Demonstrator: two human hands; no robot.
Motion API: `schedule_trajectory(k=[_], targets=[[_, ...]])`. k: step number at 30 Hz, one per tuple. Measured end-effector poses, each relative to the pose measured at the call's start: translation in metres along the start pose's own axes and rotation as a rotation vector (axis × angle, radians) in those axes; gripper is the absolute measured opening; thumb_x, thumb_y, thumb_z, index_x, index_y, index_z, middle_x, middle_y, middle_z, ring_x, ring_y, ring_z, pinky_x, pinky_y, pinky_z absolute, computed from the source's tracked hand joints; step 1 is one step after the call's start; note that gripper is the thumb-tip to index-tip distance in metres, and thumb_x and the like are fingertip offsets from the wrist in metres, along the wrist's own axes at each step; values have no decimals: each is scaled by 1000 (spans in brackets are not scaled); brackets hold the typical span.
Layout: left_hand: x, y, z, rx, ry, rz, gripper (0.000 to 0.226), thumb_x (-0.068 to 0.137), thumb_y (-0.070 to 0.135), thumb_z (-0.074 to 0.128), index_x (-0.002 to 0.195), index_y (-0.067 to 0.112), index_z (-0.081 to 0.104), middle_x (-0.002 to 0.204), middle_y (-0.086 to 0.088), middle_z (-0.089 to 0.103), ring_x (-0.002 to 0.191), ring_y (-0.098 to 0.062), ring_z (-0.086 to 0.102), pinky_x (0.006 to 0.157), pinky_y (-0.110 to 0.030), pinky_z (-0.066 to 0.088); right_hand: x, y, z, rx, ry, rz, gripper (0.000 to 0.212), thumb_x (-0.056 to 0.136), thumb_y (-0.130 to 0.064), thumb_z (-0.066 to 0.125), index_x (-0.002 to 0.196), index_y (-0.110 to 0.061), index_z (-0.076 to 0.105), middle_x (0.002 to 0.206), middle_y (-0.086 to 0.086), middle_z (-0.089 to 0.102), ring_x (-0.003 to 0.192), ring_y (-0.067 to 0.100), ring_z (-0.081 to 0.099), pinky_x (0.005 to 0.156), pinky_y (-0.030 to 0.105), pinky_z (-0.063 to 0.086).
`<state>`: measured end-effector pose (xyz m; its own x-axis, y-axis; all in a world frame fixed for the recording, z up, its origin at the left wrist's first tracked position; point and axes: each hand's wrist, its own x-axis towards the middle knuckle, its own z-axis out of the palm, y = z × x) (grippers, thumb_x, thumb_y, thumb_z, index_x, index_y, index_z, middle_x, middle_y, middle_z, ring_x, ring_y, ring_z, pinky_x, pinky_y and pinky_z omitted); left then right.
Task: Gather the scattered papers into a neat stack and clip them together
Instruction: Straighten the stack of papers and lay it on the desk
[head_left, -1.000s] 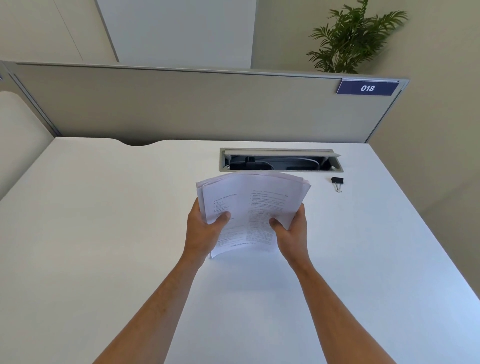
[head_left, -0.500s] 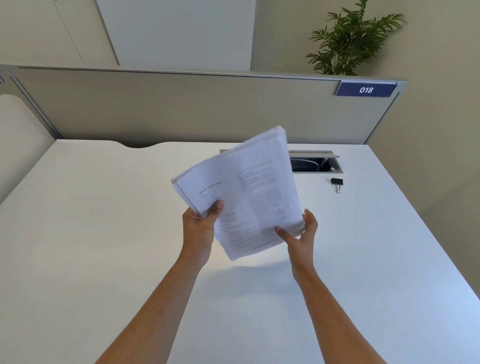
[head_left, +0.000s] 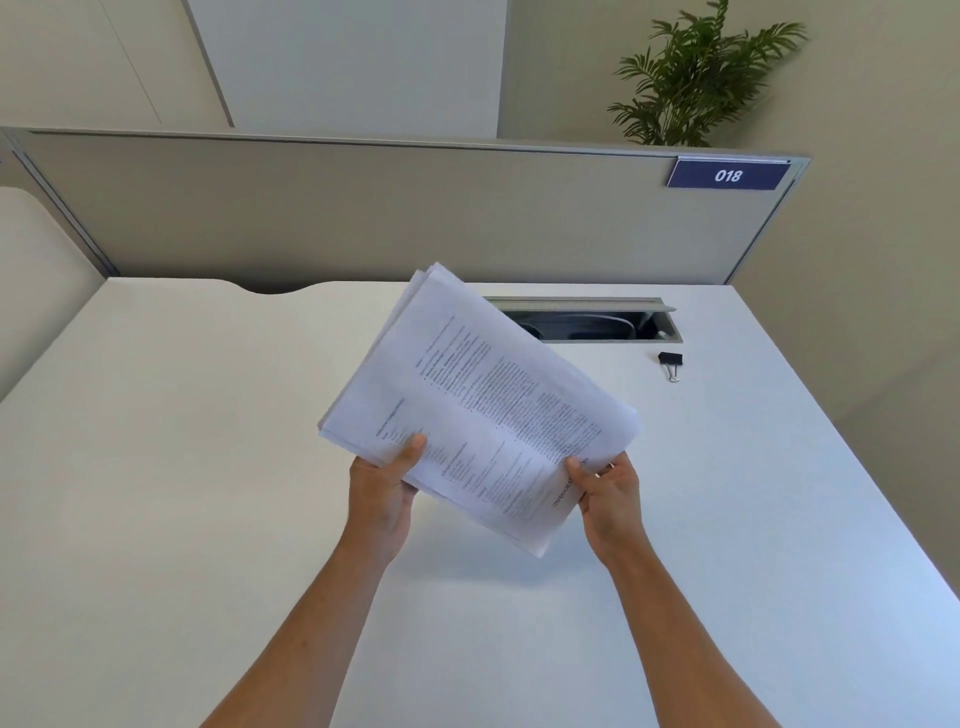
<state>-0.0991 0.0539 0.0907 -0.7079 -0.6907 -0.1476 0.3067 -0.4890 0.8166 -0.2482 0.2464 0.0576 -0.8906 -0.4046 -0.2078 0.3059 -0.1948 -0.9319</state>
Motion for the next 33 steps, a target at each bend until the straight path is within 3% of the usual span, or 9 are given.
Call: schedule_trajectory(k=[4, 6, 8, 12, 16, 20, 26, 29, 33], targets=[[8, 8, -36, 56, 61, -76, 41, 78, 5, 72, 118, 14, 67, 125, -12, 68, 111, -27, 66, 82, -35, 59, 6, -10, -13, -153, 3, -65, 31, 88, 10, 62, 114, -6, 62, 111, 10, 71, 104, 26, 67, 85, 43, 55], [13, 18, -54, 216, 39, -104, 51, 59, 25, 90, 105, 14, 71, 114, -12, 73, 105, -31, 67, 81, -36, 59, 9, -17, -18, -207, 7, -77, 31, 88, 12, 61, 111, -7, 62, 110, 10, 71, 100, 25, 68, 83, 42, 55], [17, 27, -63, 443, -25, -114, 57, 51, 30, 92, 101, 12, 71, 105, -9, 76, 100, -32, 70, 83, -38, 58, 12, -22, -21, -249, -8, -81, 32, 87, 14, 60, 107, -12, 63, 106, 7, 72, 98, 23, 69, 79, 39, 56], [20, 41, -49, 632, -183, -70, 47, 71, 20, 81, 115, 14, 67, 111, -1, 75, 102, -23, 71, 79, -33, 58, 14, -34, -14, -363, -53, -117, 34, 86, 13, 62, 98, -19, 62, 100, 2, 70, 95, 23, 66, 82, 39, 56], [25, 44, -30, 594, -64, 107, 35, 80, 9, 78, 114, 13, 67, 106, 1, 75, 96, -16, 72, 72, -25, 57, 15, -46, -6, -378, -45, -209, 37, 85, 14, 63, 95, -22, 62, 98, -1, 69, 93, 17, 66, 78, 29, 55], [21, 29, -25, 621, 20, 260, 42, 81, 6, 77, 120, 5, 61, 109, -4, 71, 98, -13, 69, 78, -24, 58, 12, -48, -6, -366, 5, -289, 38, 85, 12, 66, 93, -24, 61, 94, -6, 69, 85, -1, 66, 75, 17, 54], [14, 3, -39, 684, 56, 185, 51, 69, 19, 82, 111, 22, 54, 111, -6, 66, 101, -16, 65, 81, -25, 55, 4, -21, -17, -468, -24, -183, 52, 69, -12, 73, 119, -14, 57, 113, 5, 68, 107, 21, 65, 86, 35, 56], [14, -2, -34, 702, 99, 191, 48, 77, 6, 80, 115, 15, 52, 110, -3, 64, 100, -12, 63, 81, -21, 53, 3, -15, -14, -414, 10, -164, 46, 68, -11, 70, 113, -15, 60, 110, 6, 69, 101, 19, 66, 80, 28, 56], [13, -4, -23, 711, 151, 233, 39, 83, 6, 75, 113, 17, 50, 105, 6, 61, 96, 0, 60, 75, -11, 48, 4, -16, -8, -397, 37, -176, 34, 81, 2, 70, 98, -26, 62, 98, -2, 70, 90, 18, 67, 75, 27, 54]])
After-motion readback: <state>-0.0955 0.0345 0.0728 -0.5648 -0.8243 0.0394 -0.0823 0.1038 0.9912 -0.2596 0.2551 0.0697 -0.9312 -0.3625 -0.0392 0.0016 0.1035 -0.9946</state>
